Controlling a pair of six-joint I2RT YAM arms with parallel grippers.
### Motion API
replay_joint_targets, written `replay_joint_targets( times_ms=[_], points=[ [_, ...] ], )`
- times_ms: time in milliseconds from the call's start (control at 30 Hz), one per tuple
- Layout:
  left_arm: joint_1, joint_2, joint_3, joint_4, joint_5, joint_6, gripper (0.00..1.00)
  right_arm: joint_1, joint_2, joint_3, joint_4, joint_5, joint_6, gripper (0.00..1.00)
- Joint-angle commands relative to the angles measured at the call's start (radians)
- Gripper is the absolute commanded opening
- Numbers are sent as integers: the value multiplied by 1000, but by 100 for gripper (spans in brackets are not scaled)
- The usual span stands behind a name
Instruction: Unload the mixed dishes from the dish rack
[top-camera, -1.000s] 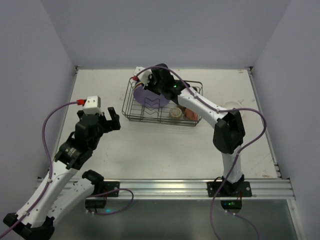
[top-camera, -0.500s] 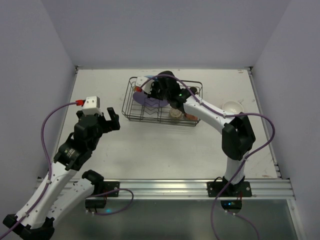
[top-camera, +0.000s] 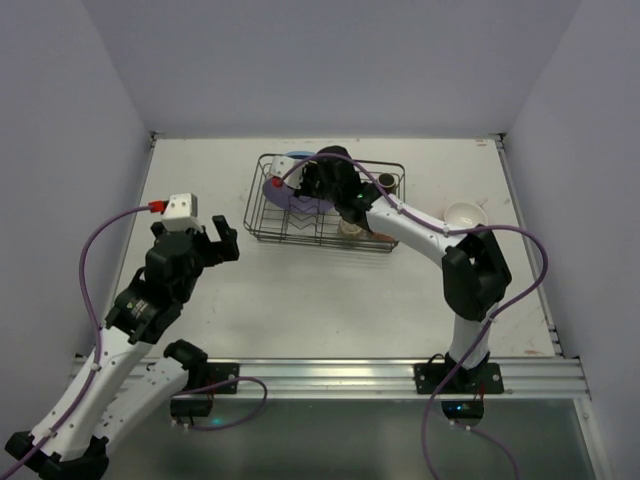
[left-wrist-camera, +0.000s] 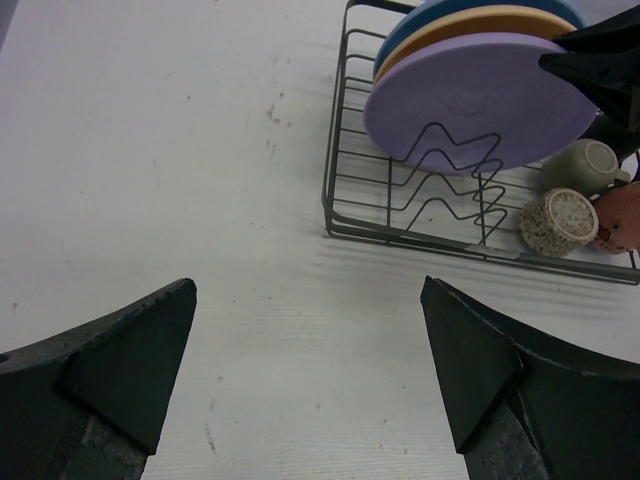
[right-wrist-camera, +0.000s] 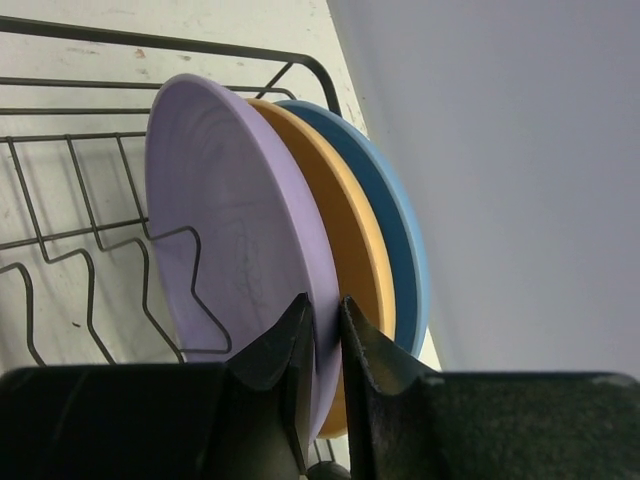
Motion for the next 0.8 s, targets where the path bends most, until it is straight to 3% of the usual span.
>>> replay_joint_targets(
  times_ms=[0,467,767],
  points=[
    [-4,-11,-10,44,4,15,100,19,-89,-5,94,-6,-8,0],
    [-4,-12,-10,44,5,15,100,19,-151,-31,122,4,-16,0],
    [-4,-29,-5,40,-22,11,100,19,-278,-63,96,-16,49,0]
  ],
)
